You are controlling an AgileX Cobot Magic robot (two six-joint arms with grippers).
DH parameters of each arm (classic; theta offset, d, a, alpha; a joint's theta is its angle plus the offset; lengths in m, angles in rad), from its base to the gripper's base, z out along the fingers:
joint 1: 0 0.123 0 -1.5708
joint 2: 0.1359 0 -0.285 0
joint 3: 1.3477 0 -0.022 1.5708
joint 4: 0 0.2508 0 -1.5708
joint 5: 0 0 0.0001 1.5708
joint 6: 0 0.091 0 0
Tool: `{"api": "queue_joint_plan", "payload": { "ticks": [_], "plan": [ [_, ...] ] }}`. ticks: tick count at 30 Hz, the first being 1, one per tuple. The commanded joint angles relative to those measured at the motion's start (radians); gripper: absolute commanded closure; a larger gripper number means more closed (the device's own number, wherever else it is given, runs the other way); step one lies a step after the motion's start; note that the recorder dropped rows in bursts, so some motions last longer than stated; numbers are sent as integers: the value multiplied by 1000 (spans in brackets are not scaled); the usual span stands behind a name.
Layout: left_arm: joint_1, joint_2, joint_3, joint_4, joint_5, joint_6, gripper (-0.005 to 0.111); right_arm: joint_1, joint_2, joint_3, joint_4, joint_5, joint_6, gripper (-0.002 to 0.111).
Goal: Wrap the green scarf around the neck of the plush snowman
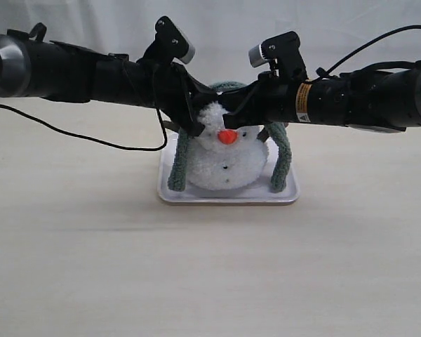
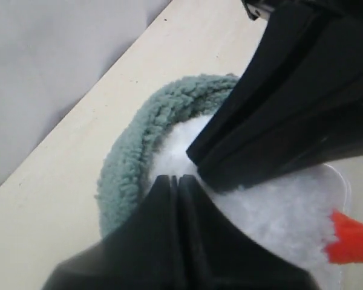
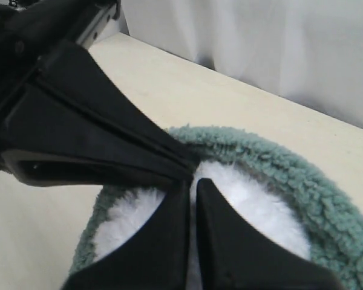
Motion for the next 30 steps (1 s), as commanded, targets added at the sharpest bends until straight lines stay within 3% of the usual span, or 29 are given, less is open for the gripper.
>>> {"api": "queue_joint_plan", "payload": {
  "ticks": [1, 5, 10, 18, 23, 30],
  "plan": [
    [-8, 21, -5, -75, -75, 47, 107, 2, 8, 6, -39, 23, 6, 104],
    [-8, 27, -34, -92, -129, 45, 107, 2, 8, 6, -39, 23, 6, 104],
    [-8, 27, -31, -86, -61, -11, 107, 2, 8, 6, -39, 23, 6, 104],
    [-8, 29, -31, 203, -46, -306, 107, 2, 8, 6, -39, 23, 6, 104],
    [-8, 29, -31, 264, -34, -378, 107, 2, -11, 6, -39, 21, 6, 104],
    [-8, 29, -31, 278, -30, -398, 107, 0, -94, 6, -157, 37, 115, 81]
  ]
}}
